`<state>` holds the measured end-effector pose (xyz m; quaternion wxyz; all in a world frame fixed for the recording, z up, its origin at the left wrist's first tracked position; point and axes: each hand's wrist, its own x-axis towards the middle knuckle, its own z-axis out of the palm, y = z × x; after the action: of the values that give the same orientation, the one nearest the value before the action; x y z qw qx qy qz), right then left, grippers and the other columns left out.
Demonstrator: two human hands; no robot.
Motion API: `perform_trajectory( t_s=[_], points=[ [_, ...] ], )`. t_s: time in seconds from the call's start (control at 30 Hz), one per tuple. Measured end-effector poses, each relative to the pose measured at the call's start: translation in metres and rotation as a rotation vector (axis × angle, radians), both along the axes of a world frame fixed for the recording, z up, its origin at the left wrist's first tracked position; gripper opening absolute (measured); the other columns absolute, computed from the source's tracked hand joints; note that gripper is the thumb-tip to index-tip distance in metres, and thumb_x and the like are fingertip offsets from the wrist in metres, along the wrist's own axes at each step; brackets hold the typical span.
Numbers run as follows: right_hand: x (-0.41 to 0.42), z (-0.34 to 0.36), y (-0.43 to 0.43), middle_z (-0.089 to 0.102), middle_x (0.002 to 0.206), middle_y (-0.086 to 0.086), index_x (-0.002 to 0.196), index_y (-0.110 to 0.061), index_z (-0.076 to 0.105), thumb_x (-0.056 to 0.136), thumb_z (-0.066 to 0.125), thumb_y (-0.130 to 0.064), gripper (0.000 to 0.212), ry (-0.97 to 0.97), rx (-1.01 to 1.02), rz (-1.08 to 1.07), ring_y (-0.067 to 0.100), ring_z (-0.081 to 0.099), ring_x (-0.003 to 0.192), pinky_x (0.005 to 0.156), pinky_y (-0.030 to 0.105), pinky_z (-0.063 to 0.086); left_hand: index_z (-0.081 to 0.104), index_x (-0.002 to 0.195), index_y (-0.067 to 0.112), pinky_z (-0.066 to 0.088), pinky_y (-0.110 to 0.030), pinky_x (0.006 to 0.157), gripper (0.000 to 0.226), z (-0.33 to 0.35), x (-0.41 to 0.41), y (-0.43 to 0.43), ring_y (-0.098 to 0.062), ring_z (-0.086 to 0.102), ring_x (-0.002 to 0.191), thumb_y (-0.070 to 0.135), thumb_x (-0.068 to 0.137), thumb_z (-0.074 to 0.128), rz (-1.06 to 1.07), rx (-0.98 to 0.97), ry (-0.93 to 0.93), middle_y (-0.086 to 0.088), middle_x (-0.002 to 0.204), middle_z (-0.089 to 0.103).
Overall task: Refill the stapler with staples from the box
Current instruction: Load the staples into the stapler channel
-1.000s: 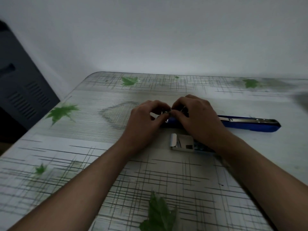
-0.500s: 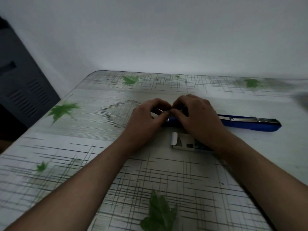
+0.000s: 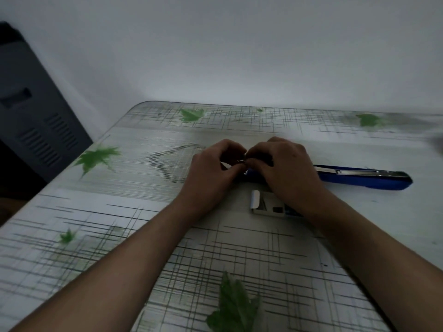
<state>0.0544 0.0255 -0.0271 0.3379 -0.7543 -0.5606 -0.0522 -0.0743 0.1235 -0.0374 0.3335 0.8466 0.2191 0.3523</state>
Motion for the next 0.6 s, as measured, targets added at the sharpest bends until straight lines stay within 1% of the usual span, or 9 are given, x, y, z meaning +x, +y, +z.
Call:
perform_trajectory(
  t_s=[0.13, 0.23, 0.37, 0.47, 0.6],
  points=[
    [-0.0030, -0.0017, -0.0021, 0.062, 0.094, 0.001, 0.106, -0.022, 0.070, 0.090, 0.060, -0.028, 0.020, -0.061, 0.019, 0.008, 0.014, 0.057, 0.078, 0.071, 0.027, 0.048, 0.067, 0.098, 0.021, 0.042, -0.004, 0.065, 0.021, -0.0005, -0.0003, -0.0003, 0.008, 0.064, 0.083, 0.017, 0.079, 0.074, 0.008, 0.013, -0.008, 0.013, 0.088, 0.070],
    [-0.0048, -0.0023, -0.0055, 0.062, 0.097, 0.003, 0.110, -0.021, 0.069, 0.091, 0.058, -0.026, 0.023, -0.116, 0.008, 0.017, 0.019, 0.059, 0.079, 0.071, 0.033, 0.051, 0.067, 0.099, 0.022, 0.042, -0.004, 0.065, 0.020, -0.0017, -0.0001, -0.0003, 0.007, 0.063, 0.083, 0.018, 0.080, 0.074, 0.016, 0.035, -0.001, 0.013, 0.088, 0.070],
    [-0.0045, -0.0010, -0.0072, 0.064, 0.102, 0.003, 0.113, -0.020, 0.067, 0.091, 0.058, -0.025, 0.025, -0.143, -0.003, 0.022, 0.021, 0.061, 0.082, 0.073, 0.039, 0.054, 0.066, 0.099, 0.022, 0.042, -0.004, 0.066, 0.020, -0.0019, 0.0003, -0.0002, 0.008, 0.063, 0.084, 0.020, 0.081, 0.073, 0.015, 0.048, 0.004, 0.014, 0.088, 0.069],
    [-0.0040, 0.0012, -0.0079, 0.064, 0.103, 0.002, 0.111, -0.018, 0.063, 0.089, 0.061, -0.026, 0.024, -0.132, -0.001, 0.014, 0.020, 0.061, 0.085, 0.074, 0.039, 0.054, 0.066, 0.100, 0.022, 0.042, -0.005, 0.067, 0.020, -0.0021, 0.0003, -0.0003, 0.008, 0.062, 0.086, 0.019, 0.082, 0.073, 0.018, 0.042, 0.007, 0.014, 0.089, 0.069],
    [-0.0030, 0.0028, -0.0086, 0.061, 0.093, 0.000, 0.096, -0.017, 0.061, 0.088, 0.063, -0.026, 0.013, -0.141, -0.025, 0.014, 0.017, 0.057, 0.077, 0.068, 0.033, 0.051, 0.066, 0.100, 0.022, 0.041, -0.003, 0.066, 0.020, -0.0020, 0.0009, -0.0002, 0.009, 0.062, 0.085, 0.018, 0.081, 0.074, 0.029, 0.049, 0.014, 0.014, 0.089, 0.069]
  ],
)
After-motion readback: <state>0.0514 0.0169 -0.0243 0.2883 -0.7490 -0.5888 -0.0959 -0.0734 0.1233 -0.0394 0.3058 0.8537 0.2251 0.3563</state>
